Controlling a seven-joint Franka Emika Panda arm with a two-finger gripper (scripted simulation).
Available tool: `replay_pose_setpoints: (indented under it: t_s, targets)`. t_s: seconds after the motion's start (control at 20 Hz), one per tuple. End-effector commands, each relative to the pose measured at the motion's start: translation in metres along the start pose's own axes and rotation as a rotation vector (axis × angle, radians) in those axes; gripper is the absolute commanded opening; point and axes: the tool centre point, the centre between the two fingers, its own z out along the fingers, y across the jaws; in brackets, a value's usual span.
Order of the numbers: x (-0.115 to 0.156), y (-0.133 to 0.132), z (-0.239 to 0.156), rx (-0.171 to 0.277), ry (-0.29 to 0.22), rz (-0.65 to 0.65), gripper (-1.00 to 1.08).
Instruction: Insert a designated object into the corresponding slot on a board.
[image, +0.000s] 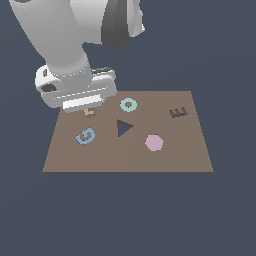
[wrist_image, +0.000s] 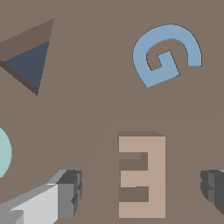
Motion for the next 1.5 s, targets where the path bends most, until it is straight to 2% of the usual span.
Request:
replay_pose_setpoints:
  t_s: [0.0,0.45,0.5,1.15,1.45]
  targets:
    - [0.000,0.000,0.001,0.000,0.000,-0.001,1.00]
    - [0.001,0.001,0.020,-0.001,0.001,-0.004,1.00]
    - [0.001,0.001,0.020,-0.001,0.001,-0.004,-1.00]
    - [0.002,0.000,0.020,-0.001,0.001,-0.009,-1.00]
    - [0.017,-0.009,0.020,-0.001,0.001,-0.090,-1.00]
